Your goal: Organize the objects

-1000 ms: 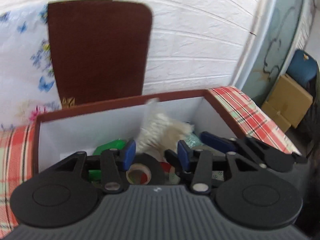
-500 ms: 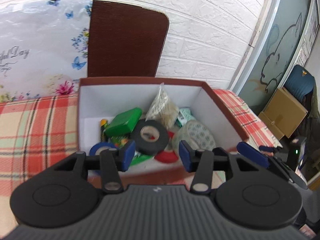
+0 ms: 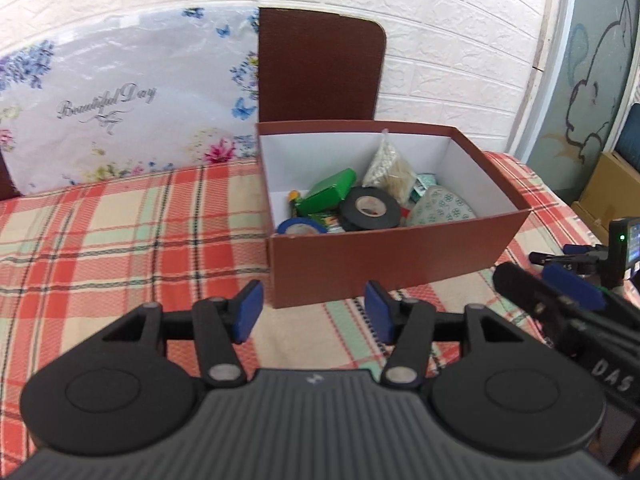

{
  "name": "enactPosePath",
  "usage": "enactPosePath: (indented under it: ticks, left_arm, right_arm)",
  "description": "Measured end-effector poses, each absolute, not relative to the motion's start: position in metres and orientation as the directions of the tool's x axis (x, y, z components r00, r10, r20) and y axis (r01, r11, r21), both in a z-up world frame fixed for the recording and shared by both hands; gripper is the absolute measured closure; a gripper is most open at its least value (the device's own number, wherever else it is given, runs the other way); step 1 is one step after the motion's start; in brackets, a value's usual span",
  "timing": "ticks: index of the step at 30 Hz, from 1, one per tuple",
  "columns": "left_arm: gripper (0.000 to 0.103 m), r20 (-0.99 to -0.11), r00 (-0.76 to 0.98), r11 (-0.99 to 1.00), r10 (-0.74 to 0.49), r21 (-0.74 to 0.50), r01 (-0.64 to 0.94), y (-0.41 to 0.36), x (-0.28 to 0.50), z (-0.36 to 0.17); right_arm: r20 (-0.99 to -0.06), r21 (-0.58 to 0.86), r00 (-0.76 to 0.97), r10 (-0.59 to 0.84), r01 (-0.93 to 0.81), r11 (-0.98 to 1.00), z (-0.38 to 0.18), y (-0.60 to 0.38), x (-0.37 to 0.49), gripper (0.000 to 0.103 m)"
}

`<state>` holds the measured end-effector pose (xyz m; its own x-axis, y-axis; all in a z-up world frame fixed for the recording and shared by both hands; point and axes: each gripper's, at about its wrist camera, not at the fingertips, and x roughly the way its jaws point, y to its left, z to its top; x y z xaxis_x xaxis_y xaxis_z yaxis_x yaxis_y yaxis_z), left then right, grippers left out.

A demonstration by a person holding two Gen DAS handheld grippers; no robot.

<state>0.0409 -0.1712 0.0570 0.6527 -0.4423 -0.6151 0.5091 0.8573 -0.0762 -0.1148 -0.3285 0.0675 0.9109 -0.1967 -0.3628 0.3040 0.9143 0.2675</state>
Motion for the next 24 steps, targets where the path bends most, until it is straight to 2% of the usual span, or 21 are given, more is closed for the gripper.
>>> enactPosePath:
  ticks: [1,3,8,24]
  left_arm:
    - [0.035,-0.611,0.663,0.864,-0.433,-0.07,0.5,-0.168,0.039,0.058]
    - [0.021,-0.603,0.683,0.875,-0.413,-0.055,0.482,-0.162,0.035,0.06]
    - [0.006,-0.568,0.74,0.891,-0.361,0.022,0.453,-0.151,0.021,0.065]
    - [0.0,-0.557,0.754,0.901,-0.349,0.021,0.433,-0.13,-0.005,0.068]
  right_arm:
    - [-0.358,0.269,0.913,-0.196,0.302,0.915,0.07,-0.325,-0.117,0.026]
    - [-0.35,0.271,0.916,-0.195,0.298,0.915,0.076,-0.319,-0.121,0.021]
    - [-0.335,0.276,0.92,-0.204,0.303,0.912,0.084,-0.307,-0.132,0.01]
    - [-0.32,0.299,0.927,-0.198,0.297,0.907,0.096,-0.29,-0.151,0.006]
